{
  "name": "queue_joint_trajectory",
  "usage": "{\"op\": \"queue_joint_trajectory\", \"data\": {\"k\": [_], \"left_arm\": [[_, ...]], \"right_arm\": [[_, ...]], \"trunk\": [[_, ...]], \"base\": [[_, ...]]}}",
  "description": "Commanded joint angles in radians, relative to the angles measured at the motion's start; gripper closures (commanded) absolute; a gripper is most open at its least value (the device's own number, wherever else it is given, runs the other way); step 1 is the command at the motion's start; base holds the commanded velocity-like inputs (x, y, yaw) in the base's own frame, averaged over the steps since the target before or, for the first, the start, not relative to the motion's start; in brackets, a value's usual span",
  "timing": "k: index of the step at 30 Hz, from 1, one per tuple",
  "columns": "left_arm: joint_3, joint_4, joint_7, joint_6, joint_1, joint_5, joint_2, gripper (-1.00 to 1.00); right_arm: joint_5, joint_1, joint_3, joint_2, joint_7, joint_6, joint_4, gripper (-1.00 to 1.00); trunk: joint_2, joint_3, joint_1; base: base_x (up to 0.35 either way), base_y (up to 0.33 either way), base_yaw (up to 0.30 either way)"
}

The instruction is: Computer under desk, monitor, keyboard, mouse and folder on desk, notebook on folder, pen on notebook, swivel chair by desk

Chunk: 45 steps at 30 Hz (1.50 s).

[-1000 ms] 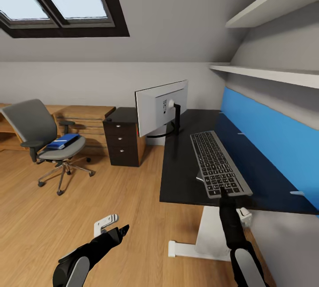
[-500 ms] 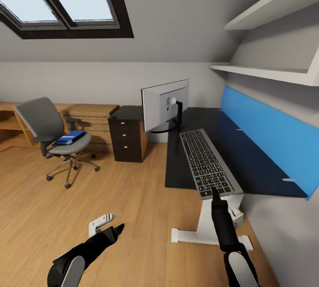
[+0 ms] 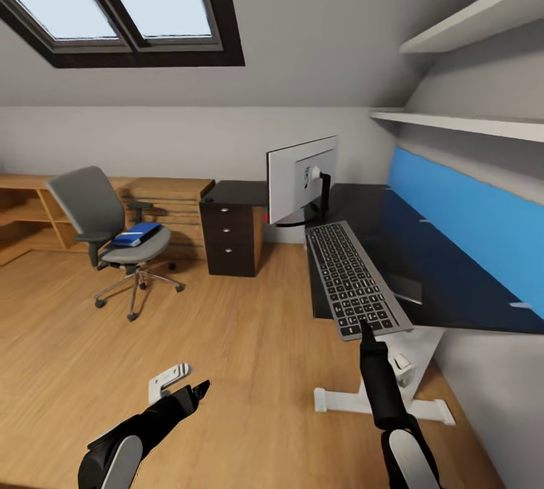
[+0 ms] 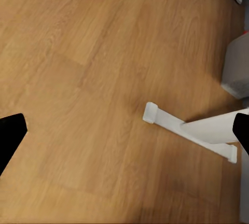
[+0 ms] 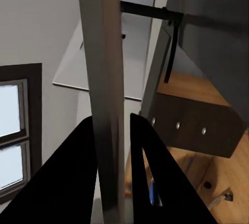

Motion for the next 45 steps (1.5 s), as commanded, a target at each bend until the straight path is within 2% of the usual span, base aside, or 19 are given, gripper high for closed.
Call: {"op": "queue_joint_trajectory", "data": {"k": [1,5,8,11,16,23,35,41,45], "left_arm": [[0.001,-0.001,0.007,0.005,-0.001,0.011,-0.001,-1.00],[-0.002,-0.001,0.008,0.004,0.000,0.008,-0.002,-1.00],[-0.005,0.000,0.010,0.004,0.000,0.008,-0.003,-1.00],[-0.006,0.000,0.010,0.004,0.000,0.007,-0.004,-1.00],[-0.007,0.000,0.012,0.004,0.000,0.007,-0.005,-1.00],[-0.008,0.000,0.012,0.004,0.000,0.007,-0.005,-1.00],[-0.010,0.001,0.012,0.004,0.000,0.008,-0.007,-1.00],[-0.010,0.005,0.011,0.004,0.000,0.008,-0.007,-1.00],[-0.010,0.006,0.011,0.004,0.000,0.008,-0.007,-1.00]], "right_arm": [[-0.011,-0.001,0.001,0.000,0.007,-0.004,0.000,1.00],[-0.001,-0.001,0.006,0.001,-0.013,-0.011,0.000,1.00],[0.073,-0.001,0.043,0.001,-0.056,-0.021,0.001,1.00],[0.109,-0.001,0.067,0.001,-0.065,-0.040,0.003,1.00],[0.134,-0.001,0.122,-0.001,-0.074,-0.051,0.003,1.00],[0.142,-0.001,0.138,-0.007,-0.069,-0.050,0.002,1.00],[0.139,-0.001,0.139,-0.002,-0.061,-0.053,0.005,1.00],[0.140,-0.001,0.140,-0.002,-0.061,-0.053,0.012,1.00],[0.162,-0.001,0.158,-0.003,-0.061,-0.054,0.027,1.00]], "trunk": [[-0.001,0.000,0.000],[-0.001,0.005,0.000],[-0.001,0.010,0.000],[-0.001,0.014,0.000],[0.034,0.034,-0.019],[0.083,0.057,-0.046],[0.167,0.094,-0.092],[0.167,0.094,-0.092],[0.167,0.094,-0.092]], "base": [[0.000,0.328,0.000],[0.000,0.230,0.000],[0.000,0.024,0.000],[0.000,0.008,0.000],[0.000,0.002,0.000],[0.000,0.000,0.000],[0.000,0.000,0.000],[0.000,0.000,0.000],[0.000,0.000,0.000]]}}
